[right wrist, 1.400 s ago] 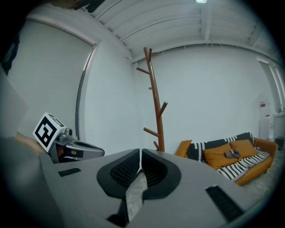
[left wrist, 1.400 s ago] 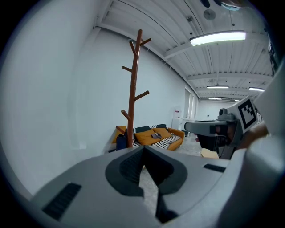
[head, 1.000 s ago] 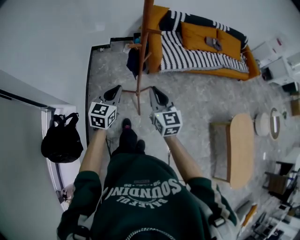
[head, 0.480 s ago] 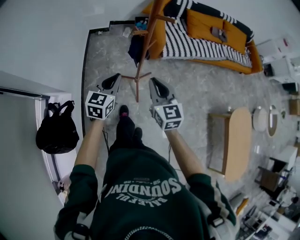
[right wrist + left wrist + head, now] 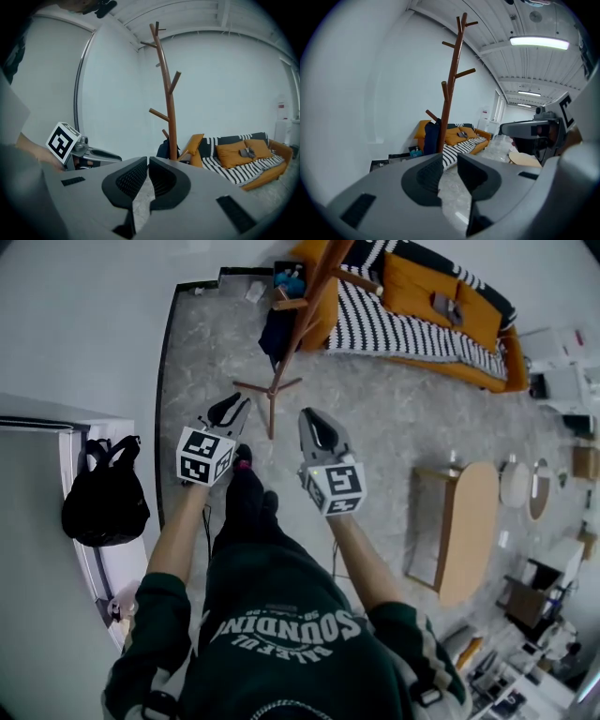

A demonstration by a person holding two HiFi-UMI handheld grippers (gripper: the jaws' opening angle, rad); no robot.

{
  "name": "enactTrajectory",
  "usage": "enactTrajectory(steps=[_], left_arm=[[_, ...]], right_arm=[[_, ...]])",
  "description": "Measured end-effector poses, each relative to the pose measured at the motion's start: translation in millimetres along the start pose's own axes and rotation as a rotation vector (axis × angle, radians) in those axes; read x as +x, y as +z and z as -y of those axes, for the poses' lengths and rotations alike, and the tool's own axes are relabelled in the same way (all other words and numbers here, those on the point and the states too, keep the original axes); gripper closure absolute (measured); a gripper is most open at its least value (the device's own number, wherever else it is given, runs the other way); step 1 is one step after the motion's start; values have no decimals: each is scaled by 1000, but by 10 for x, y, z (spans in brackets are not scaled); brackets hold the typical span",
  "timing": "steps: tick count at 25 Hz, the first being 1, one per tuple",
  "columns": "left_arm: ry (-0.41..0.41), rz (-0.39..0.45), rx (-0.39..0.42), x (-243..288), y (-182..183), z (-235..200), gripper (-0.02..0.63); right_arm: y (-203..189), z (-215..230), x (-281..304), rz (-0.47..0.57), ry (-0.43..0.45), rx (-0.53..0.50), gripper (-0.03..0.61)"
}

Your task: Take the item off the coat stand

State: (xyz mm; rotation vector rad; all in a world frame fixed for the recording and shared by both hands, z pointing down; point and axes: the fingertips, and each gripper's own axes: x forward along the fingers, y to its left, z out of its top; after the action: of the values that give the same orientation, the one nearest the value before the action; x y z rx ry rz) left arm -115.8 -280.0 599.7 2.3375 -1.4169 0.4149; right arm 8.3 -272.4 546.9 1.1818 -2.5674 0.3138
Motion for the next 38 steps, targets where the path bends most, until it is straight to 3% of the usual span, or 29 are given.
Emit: enactTrajectory(steps=[3,7,18,38], left_arm=[[-19,5,-28,122,-44,-30,437],[-29,12,-50,239,-71,-57,373],[-8,-5,-45,523,-107,-285,370],[-21,-17,33,1582,342,-860,351]], right_arm=[[-102,28,35,-27,-1,7,578],[-66,18,100,-13,9,20,578],[-202,111,247,-46,-22,32,578],[-287,305,573,-121,-68,45,578]])
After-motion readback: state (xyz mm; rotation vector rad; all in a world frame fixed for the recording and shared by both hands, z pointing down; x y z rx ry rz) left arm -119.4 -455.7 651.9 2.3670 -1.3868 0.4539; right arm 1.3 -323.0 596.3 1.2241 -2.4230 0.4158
